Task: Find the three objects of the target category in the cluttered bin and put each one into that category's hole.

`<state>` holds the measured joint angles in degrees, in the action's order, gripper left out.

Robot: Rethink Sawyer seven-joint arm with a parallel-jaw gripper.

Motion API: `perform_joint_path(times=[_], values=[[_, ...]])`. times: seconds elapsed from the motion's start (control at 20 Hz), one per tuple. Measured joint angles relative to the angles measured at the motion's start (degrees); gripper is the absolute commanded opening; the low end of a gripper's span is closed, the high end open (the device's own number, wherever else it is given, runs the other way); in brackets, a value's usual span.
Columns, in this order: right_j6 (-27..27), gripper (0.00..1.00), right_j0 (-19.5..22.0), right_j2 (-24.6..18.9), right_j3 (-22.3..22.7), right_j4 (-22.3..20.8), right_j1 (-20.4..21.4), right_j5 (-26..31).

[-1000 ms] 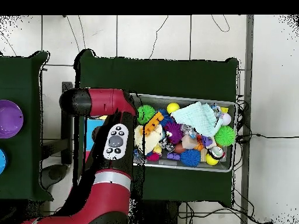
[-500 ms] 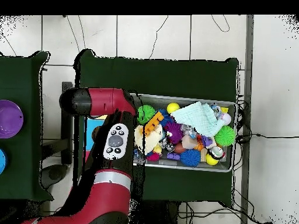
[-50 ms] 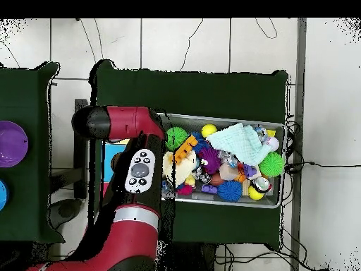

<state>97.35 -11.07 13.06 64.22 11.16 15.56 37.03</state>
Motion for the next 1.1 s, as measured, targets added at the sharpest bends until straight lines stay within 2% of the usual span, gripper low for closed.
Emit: perform_joint_path(times=[0.05, 0.1, 0.45, 1.1], values=[[-0.01, 0.0, 0.04, -0.04, 0.0, 0.01, 0.01, 0.05], [0.01, 1.0, 0.2, -0.12, 0.06, -0.11, -0.13, 0.29], [0.01, 1.0, 0.64, -0.62, -0.19, 0.11, -0.47, 2.39], [0.02, 1.0, 0.99, -1.22, -0.42, -0.1, -0.47, 2.96]])
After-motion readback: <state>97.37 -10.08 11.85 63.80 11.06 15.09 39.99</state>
